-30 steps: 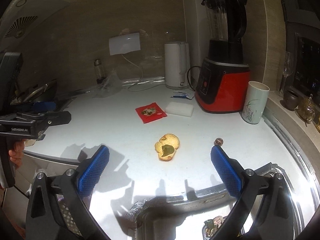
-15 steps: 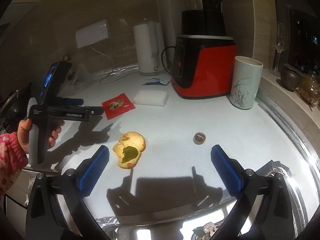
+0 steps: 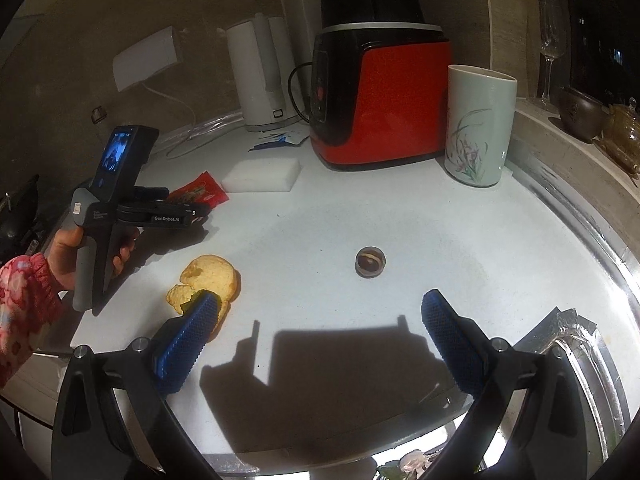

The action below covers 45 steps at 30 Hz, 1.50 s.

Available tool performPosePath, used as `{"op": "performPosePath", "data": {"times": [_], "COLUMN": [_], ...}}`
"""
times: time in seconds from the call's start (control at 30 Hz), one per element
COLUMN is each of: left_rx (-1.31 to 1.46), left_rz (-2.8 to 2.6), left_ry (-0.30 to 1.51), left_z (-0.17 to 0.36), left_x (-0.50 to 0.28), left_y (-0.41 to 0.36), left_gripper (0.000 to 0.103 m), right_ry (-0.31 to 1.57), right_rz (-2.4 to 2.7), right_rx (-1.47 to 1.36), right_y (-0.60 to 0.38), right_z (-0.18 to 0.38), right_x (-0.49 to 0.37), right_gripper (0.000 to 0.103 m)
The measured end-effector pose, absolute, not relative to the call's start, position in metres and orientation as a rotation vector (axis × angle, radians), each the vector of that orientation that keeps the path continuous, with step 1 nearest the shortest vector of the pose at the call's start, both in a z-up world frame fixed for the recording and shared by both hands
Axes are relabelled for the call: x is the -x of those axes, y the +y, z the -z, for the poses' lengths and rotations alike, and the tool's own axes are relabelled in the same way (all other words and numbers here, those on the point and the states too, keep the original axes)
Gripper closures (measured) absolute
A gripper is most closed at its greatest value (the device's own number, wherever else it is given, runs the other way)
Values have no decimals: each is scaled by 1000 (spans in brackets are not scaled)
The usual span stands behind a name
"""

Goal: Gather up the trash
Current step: 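Grasp the red snack bag with the left tool while the right tool grasps the brown nut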

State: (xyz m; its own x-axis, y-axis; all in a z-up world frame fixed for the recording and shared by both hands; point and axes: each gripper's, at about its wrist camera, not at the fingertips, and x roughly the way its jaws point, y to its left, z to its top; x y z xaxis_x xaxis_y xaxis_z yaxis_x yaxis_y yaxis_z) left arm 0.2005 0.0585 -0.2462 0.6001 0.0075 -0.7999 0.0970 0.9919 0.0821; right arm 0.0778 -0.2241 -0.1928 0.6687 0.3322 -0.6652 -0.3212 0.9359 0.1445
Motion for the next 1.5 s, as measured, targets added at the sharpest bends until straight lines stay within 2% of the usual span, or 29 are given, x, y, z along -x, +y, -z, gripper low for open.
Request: {"op": "performPosePath", "data": {"times": [0.1, 0.17, 0.23, 0.27, 0.33, 0.37, 0.4, 0.43, 0.53, 0.67, 0.93, 1.1, 1.13, 1.5], "left_rx": [-59, -41, -50, -53, -60, -56, -49, -31, 60, 43, 46, 66, 68, 119], "left_rz": [68, 79, 99, 110, 130, 138, 141, 140, 137, 136, 180, 201, 201, 167], "left_ry": [942, 935, 934, 940, 956, 963, 970, 980, 985, 957, 915, 885, 884, 859], "left_z": [248, 248, 246, 245, 242, 242, 242, 241, 238, 230, 208, 194, 192, 170], "left_x": [-201, -199, -197, -197, -200, -201, -202, -204, -202, -192, -158, -136, -133, -98], "left_y": [65, 67, 66, 66, 65, 65, 67, 70, 80, 77, 69, 67, 67, 82], "left_gripper": [10, 22, 42, 47, 69, 75, 88, 91, 95, 96, 96, 96, 96, 96], "right_ry": [758, 760, 761, 761, 764, 767, 769, 771, 773, 785, 857, 871, 873, 841], "right_rz": [-374, -375, -372, -371, -370, -369, -370, -372, -372, -365, -350, -326, -327, -357], "right_rx": [-28, -32, -33, -34, -37, -38, -40, -40, -8, 67, 25, -1, -2, -1], "right_y": [-225, -225, -226, -226, -226, -226, -226, -226, -222, -216, -223, -230, -230, -219], "right_z": [196, 197, 197, 198, 198, 199, 199, 200, 202, 212, 233, 234, 235, 212], "right_x": [-82, -84, -86, -86, -88, -89, -90, -91, -96, -117, -164, -170, -169, -144], "right_gripper": [2, 2, 2, 2, 2, 2, 2, 2, 2, 3, 36, 75, 79, 79]}}
